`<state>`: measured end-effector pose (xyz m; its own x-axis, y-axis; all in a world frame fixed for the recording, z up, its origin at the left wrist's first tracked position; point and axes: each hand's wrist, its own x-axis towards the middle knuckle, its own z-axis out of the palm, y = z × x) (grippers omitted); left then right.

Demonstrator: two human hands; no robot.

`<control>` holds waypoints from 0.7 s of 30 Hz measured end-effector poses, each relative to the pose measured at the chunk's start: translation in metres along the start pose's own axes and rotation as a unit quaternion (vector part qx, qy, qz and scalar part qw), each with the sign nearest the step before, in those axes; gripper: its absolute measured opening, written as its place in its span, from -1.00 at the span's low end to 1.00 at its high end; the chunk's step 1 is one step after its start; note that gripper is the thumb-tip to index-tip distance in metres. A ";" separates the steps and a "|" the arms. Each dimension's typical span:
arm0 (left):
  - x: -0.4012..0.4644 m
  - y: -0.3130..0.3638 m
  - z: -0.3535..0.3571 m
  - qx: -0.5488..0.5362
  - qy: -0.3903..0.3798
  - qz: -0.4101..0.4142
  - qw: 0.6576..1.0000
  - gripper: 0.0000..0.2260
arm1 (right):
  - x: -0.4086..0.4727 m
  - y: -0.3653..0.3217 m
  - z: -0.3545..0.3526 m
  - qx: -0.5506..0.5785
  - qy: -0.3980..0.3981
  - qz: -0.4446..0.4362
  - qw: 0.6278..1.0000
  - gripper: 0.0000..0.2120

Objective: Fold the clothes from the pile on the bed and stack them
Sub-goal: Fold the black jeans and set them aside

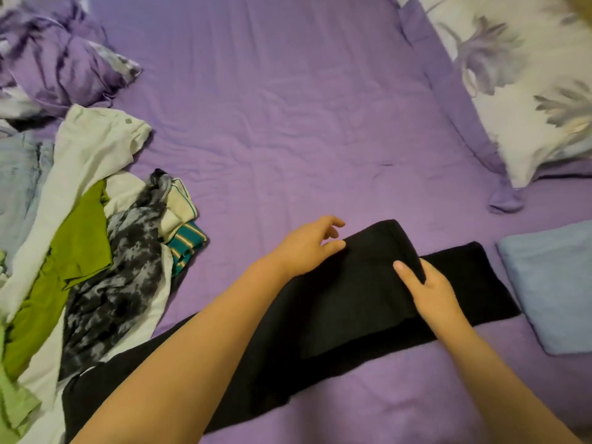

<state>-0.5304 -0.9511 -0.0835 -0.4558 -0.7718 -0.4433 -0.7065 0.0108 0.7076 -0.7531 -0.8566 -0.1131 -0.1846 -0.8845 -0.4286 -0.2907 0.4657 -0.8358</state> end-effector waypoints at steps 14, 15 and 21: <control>0.034 0.013 0.222 0.262 -0.019 -0.145 0.954 -0.46 | 0.076 0.130 -0.152 -0.332 0.086 0.079 0.936 -0.71; 0.034 0.012 0.228 0.265 -0.004 -0.160 0.951 -0.44 | 0.076 0.133 -0.155 -0.348 0.083 0.084 0.930 -0.72; 0.039 -0.004 0.245 0.277 0.006 -0.197 0.940 -0.31 | 0.086 0.131 -0.152 -0.347 0.062 0.056 0.934 -0.48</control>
<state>-0.6775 -0.8255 -0.2383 -0.0963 -0.7927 -0.6019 -0.9944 0.0504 0.0928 -0.9496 -0.8667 -0.2075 -0.3456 -0.8390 -0.4202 -0.7939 0.5002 -0.3458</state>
